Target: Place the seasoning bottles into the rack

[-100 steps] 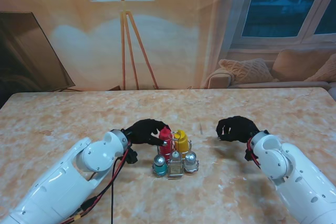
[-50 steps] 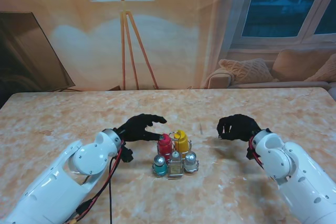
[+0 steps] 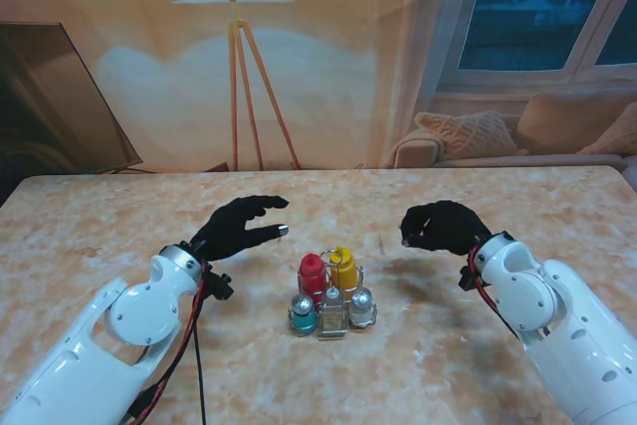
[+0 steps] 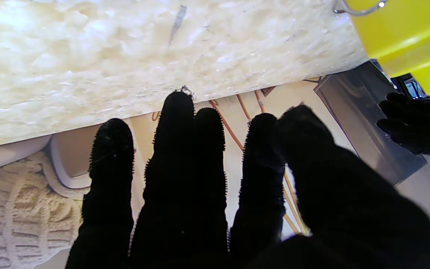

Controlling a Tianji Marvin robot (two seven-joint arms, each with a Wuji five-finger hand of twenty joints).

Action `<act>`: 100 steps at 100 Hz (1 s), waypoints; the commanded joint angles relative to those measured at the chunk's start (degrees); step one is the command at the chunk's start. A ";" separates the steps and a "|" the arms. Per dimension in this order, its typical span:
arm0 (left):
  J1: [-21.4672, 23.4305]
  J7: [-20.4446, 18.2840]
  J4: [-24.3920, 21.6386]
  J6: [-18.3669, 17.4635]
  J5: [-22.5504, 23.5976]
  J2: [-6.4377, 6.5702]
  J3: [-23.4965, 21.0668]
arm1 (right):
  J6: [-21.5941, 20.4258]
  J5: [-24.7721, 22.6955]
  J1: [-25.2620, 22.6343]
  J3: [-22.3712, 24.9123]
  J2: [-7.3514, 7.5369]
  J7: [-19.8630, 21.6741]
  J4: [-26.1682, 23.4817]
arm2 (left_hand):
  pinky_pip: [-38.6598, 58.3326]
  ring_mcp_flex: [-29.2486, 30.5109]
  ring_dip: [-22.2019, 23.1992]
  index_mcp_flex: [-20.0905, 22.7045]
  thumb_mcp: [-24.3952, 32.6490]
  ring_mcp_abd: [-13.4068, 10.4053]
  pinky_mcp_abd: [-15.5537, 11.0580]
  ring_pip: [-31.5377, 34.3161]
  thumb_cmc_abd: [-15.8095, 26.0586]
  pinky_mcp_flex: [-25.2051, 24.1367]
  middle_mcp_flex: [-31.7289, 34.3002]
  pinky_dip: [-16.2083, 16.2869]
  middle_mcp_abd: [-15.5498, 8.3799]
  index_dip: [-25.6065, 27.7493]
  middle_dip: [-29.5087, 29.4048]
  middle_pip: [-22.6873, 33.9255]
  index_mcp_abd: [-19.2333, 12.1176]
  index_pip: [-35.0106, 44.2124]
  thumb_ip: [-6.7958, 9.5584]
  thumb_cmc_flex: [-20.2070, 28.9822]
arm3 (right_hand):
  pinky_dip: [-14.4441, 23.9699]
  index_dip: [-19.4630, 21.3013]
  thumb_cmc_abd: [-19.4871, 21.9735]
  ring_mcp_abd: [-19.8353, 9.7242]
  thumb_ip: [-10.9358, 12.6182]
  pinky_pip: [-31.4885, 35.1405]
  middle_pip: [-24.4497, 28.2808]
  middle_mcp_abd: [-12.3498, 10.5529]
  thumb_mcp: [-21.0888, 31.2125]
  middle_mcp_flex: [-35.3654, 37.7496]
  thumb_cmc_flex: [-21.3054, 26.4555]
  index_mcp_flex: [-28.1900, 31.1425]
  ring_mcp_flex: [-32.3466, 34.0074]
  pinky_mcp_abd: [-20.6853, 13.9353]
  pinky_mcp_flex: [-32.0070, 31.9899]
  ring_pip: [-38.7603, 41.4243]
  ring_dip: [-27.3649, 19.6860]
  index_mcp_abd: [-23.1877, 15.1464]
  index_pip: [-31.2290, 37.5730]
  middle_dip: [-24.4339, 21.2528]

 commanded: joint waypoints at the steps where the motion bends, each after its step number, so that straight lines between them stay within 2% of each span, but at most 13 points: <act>1: 1.17 0.51 -0.46 0.55 -1.12 -0.57 -0.63 | -0.13 0.65 0.59 -0.84 -0.73 1.42 -0.54 | -0.42 1.35 -1.88 -0.49 -3.57 -0.62 -2.38 -0.47 2.66 0.34 0.26 -1.63 -0.99 0.24 -0.21 -0.05 1.35 -1.90 2.39 2.30 | -1.83 -1.94 3.03 0.94 1.38 -1.20 -2.56 0.99 -1.80 0.17 1.43 -0.38 -1.37 -1.10 -1.20 -3.45 -2.76 1.38 -1.04 -2.95; 5: 1.47 1.53 -0.29 0.38 -1.12 -0.78 -0.90 | 0.06 1.84 0.94 -1.27 -0.81 1.82 -0.37 | -0.08 2.01 -2.06 -0.03 -4.70 -0.92 -2.82 -0.37 3.33 0.76 1.02 -2.28 -1.26 0.13 -0.26 0.36 2.00 -2.02 2.64 3.60 | -2.60 -2.91 4.85 1.57 1.72 -1.71 -3.96 1.57 -3.47 0.14 2.32 -0.63 -1.92 -1.03 -1.63 -4.93 -3.93 2.27 -1.56 -4.21; 8: 1.67 2.40 -0.11 0.27 -0.87 -0.93 -1.04 | 0.31 2.80 1.21 -1.63 -0.89 2.06 -0.21 | 0.99 2.31 -2.44 0.24 -8.00 -0.96 -3.06 -0.21 4.83 0.75 1.45 -3.83 -1.34 0.02 -0.59 0.75 2.56 -2.09 3.19 6.34 | -3.12 -3.52 5.94 1.99 1.97 -2.09 -4.89 1.97 -4.57 0.03 2.71 -1.03 -2.29 -1.04 -2.03 -5.89 -4.70 3.02 -2.02 -4.93; 14: 1.96 4.25 0.50 0.04 0.46 -1.17 -1.16 | 0.69 4.42 1.70 -2.35 -1.08 2.24 0.25 | 1.26 2.72 -2.60 0.53 -8.12 -1.06 -3.38 -0.25 6.57 0.96 1.97 -4.13 -1.50 -0.02 -0.61 1.03 2.97 -2.09 3.45 7.85 | -4.10 -4.62 8.24 2.65 2.41 -2.43 -6.32 2.73 -6.96 -0.31 3.16 -1.71 -3.10 -1.04 -2.67 -7.28 -6.05 4.34 -2.83 -6.03; 16: 2.01 4.94 0.80 -0.10 1.32 -1.24 -1.14 | 0.71 4.84 1.86 -2.58 -1.15 2.18 0.47 | 2.05 3.06 -2.95 0.78 -13.45 -1.12 -3.39 -0.20 8.15 0.99 2.19 -5.18 -1.67 -0.17 -1.12 1.46 3.00 -2.26 3.93 11.09 | -4.20 -4.79 8.76 2.78 2.39 -2.50 -6.54 2.87 -7.30 -0.52 2.92 -1.94 -3.40 -1.04 -2.83 -7.51 -6.22 4.56 -3.03 -6.16; 18: 2.03 5.73 1.16 -0.25 2.39 -1.30 -1.10 | 0.70 5.28 2.01 -2.80 -1.23 2.07 0.72 | 2.32 3.20 -3.06 0.88 -14.68 -1.20 -3.42 -0.21 8.79 1.09 2.35 -5.42 -1.74 -0.20 -1.22 1.61 2.99 -2.28 4.11 12.10 | -4.57 -5.20 9.22 2.94 2.54 -2.70 -7.28 3.09 -8.39 -0.54 2.98 -2.28 -3.48 -1.04 -3.00 -8.16 -6.82 4.85 -3.46 -6.64; 26: 1.82 9.30 3.20 -1.09 8.07 -1.44 -0.64 | 0.67 7.20 2.61 -3.72 -1.74 0.80 1.94 | 2.75 3.75 -3.24 1.07 -14.92 -1.34 -3.44 -0.31 9.74 1.44 2.82 -5.41 -1.85 -0.22 -1.27 1.82 3.08 -2.25 4.34 13.20 | -5.27 -6.03 10.33 3.32 3.00 -3.16 -8.36 3.64 -9.93 -1.22 1.64 -3.76 -4.41 -1.09 -3.71 -9.40 -7.95 6.55 -5.51 -7.28; 31: 1.65 11.34 4.50 -1.34 10.94 -1.48 -0.31 | 0.58 8.35 2.95 -4.28 -2.14 -0.50 2.86 | 2.96 4.24 -3.40 1.34 -15.10 -1.49 -3.49 -0.38 9.95 1.62 3.23 -5.40 -2.02 -0.21 -1.33 1.96 3.09 -2.17 4.38 13.36 | -6.32 -5.15 11.98 3.61 3.53 -3.35 -9.24 4.11 -11.57 -1.83 1.31 -4.00 -5.13 -1.11 -4.27 -10.18 -9.23 7.64 -7.99 -7.91; 44: 1.50 15.15 6.90 -0.67 12.92 -2.00 0.64 | 0.55 10.93 3.78 -5.80 -3.17 -3.56 5.33 | 3.40 5.09 -3.87 1.99 -15.65 -1.82 -3.67 -0.62 10.22 2.00 4.04 -5.49 -2.28 -0.20 -1.60 2.23 2.70 -1.90 4.42 13.73 | -7.00 -4.98 13.36 4.32 4.09 -3.66 -10.27 4.82 -12.76 -2.96 0.98 -4.10 -6.25 -1.04 -5.18 -11.16 -10.17 8.79 -10.18 -8.56; 64: 1.17 17.15 8.78 -0.35 14.58 -2.17 1.38 | 0.08 11.94 4.44 -6.88 -3.45 -4.16 7.27 | 4.18 6.73 -4.13 3.36 -16.78 -1.79 -3.49 -0.23 10.36 2.72 5.74 -5.67 -2.48 -0.04 -1.84 2.86 2.29 -1.20 4.43 14.16 | -7.37 -4.19 13.10 4.40 4.51 -3.08 -10.25 4.94 -13.73 -2.77 1.21 -3.89 -5.81 -0.80 -4.84 -10.90 -10.53 8.91 -10.89 -8.82; 86: 0.84 16.69 8.75 0.11 14.34 -2.15 1.81 | -1.83 11.79 4.18 -6.62 -3.26 -3.84 6.85 | 4.54 6.83 -3.89 3.66 -17.98 -1.54 -3.35 0.16 10.65 2.70 6.09 -5.92 -2.72 0.05 -1.80 3.05 2.06 -0.94 4.49 14.64 | -7.43 -3.17 12.65 4.00 4.77 -2.37 -9.32 4.24 -13.79 -2.51 1.36 -3.95 -5.23 -0.58 -4.66 -9.74 -10.01 8.30 -10.73 -8.38; 100: 0.83 16.63 8.95 0.66 14.29 -2.16 1.59 | -1.50 11.92 3.37 -5.97 -3.15 -3.32 5.94 | 4.61 6.82 -3.75 3.83 -18.72 -1.57 -3.35 0.25 10.87 2.65 6.25 -6.05 -2.89 0.15 -1.63 3.18 1.99 -0.78 4.55 15.07 | -7.50 -2.73 12.23 3.93 4.71 -2.21 -8.67 4.11 -13.64 -2.30 1.79 -3.80 -4.92 -0.55 -4.58 -9.17 -9.61 7.91 -10.00 -7.99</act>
